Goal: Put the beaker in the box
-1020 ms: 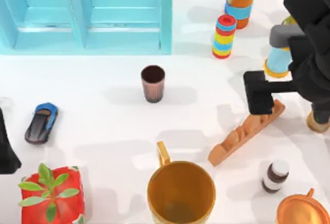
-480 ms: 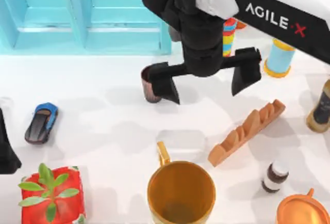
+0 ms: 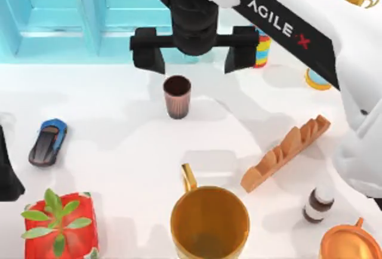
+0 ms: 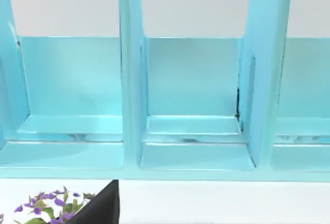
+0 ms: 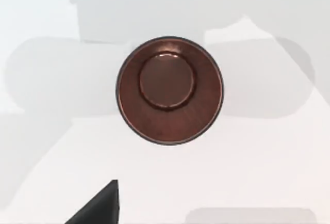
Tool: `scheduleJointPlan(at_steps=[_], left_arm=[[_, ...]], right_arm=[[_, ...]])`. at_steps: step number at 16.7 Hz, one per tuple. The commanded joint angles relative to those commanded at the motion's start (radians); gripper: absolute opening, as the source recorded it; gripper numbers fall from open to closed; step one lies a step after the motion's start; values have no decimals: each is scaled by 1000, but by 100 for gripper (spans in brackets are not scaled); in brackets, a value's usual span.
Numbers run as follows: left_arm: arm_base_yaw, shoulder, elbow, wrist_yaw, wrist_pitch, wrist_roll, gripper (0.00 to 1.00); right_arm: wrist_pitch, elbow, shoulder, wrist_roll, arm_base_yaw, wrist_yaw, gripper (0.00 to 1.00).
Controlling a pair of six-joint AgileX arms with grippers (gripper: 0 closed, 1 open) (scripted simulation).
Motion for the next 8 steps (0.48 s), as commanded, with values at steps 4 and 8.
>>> scheduleJointPlan(at_steps=[4, 8], left_arm=[[0, 0, 0, 0, 0, 0, 100], [0, 0, 0, 0, 0, 0, 100]], right_arm=[[5, 31, 11, 7, 0, 5, 100], [8, 26, 7, 5, -5, 4, 100]])
